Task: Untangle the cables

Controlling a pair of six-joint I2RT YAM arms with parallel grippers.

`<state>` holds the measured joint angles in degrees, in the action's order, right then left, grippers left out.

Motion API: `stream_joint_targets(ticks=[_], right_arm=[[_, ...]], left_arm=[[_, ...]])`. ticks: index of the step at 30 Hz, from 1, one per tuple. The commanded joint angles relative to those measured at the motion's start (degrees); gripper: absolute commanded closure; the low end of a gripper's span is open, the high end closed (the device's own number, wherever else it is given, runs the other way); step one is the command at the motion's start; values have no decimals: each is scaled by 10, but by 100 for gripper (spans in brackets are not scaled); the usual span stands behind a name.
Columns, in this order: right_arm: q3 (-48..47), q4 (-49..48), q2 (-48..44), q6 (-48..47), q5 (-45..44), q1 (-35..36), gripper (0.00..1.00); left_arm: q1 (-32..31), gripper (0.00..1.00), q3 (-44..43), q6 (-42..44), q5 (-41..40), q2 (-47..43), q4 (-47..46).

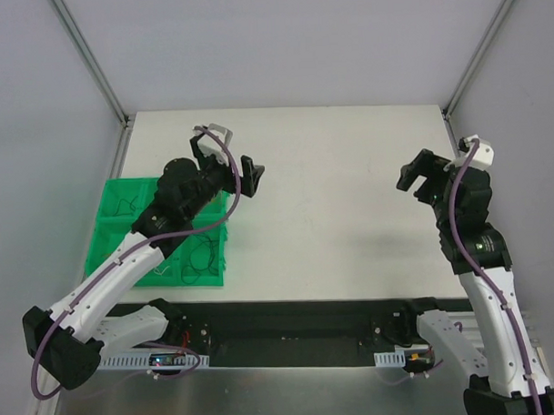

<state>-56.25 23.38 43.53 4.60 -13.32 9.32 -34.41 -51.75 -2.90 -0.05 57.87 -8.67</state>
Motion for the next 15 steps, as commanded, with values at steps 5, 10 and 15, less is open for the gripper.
stream_joint_targets(ticks=[5,10,15], right_arm=[[-27,113,-42,32,-64,3,4],[-53,195,-6,81,-136,3,4],[-92,220,19,64,-124,3,4]], left_arm=[[2,1,-135,-64,-72,31,111],[2,1,-144,-59,-59,45,112],[2,1,-144,-62,-53,53,112]])
